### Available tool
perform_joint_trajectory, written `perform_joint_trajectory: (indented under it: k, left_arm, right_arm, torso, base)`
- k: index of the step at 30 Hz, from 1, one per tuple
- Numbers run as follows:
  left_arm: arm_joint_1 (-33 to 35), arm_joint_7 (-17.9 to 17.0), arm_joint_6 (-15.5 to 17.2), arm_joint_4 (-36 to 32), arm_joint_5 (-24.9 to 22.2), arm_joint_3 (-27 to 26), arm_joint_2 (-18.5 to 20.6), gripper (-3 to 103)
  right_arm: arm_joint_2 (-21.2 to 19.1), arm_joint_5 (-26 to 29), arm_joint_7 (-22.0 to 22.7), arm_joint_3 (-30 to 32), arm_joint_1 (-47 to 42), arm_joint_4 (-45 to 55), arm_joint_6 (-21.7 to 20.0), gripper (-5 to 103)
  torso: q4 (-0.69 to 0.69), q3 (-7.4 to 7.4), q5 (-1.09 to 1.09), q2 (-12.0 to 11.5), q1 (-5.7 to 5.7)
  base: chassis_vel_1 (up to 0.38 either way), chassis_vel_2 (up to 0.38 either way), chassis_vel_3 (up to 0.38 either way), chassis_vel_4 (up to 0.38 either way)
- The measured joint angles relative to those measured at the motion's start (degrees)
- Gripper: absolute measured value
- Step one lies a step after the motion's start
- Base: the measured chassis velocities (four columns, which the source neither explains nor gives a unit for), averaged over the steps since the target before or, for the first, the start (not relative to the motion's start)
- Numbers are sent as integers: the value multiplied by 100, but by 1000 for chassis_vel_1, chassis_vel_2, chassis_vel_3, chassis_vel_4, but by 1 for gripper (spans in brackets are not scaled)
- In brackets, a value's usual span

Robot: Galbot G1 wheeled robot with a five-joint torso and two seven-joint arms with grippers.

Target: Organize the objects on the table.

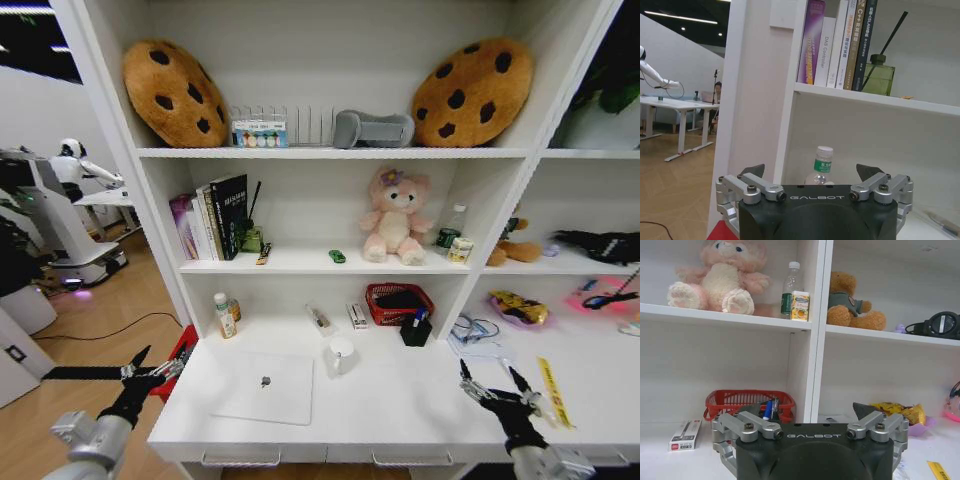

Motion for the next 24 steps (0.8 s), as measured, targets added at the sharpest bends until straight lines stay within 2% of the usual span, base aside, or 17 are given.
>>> perform_joint_trajectory:
  k: [8,9,10,11,12,13,14,17,18,21,22,24]
  left_arm:
    - [0,0,0,0,0,0,0,100]
    - [0,0,0,0,0,0,0,100]
    - [0,0,0,0,0,0,0,100]
    - [0,0,0,0,0,0,0,100]
    - [0,0,0,-1,0,0,0,100]
    - [0,0,0,0,0,1,0,100]
    - [0,0,0,0,0,1,0,100]
    - [0,1,0,0,0,1,0,100]
    - [0,0,0,0,0,0,0,100]
    - [-1,1,0,0,0,0,0,100]
    - [0,0,0,0,0,1,0,100]
    - [0,1,0,0,0,1,0,100]
  right_arm:
    - [0,0,0,0,0,0,0,100]
    - [0,0,0,1,0,0,1,100]
    - [0,0,0,1,0,0,1,100]
    - [0,0,0,1,0,0,0,100]
    - [0,0,0,0,0,0,0,100]
    - [-1,0,0,2,0,0,1,100]
    - [-1,0,0,1,0,0,1,100]
    - [-1,0,1,2,0,0,1,100]
    - [0,0,0,0,0,0,1,100]
    - [0,0,-1,0,0,0,1,100]
    - [-1,0,0,1,-2,0,1,100]
    - [0,0,0,1,-1,0,1,100]
  torso:
    - [0,0,4,0,-2]
    - [1,-1,-5,1,-2]
    - [1,-1,-5,1,-2]
    - [-1,0,3,1,-2]
    - [-1,0,7,1,-2]
    - [-1,0,-3,0,-1]
    - [0,0,2,0,-1]
    - [1,-1,-2,1,-3]
    - [-1,-1,4,1,-2]
    - [0,-1,4,1,-3]
    - [0,-2,-7,2,-4]
    - [0,-2,-6,3,-5]
  base:
    - [179,-197,-173,204]
    - [214,-250,-231,258]
    - [214,-250,-231,258]
    - [271,-250,-231,258]
    - [271,-284,-312,258]
    - [265,-284,-289,292]
    - [287,-286,-289,287]
    - [304,-292,-306,300]
    - [338,-344,-365,326]
    - [344,-358,-357,349]
    - [333,-368,-339,371]
    - [357,-368,-339,369]
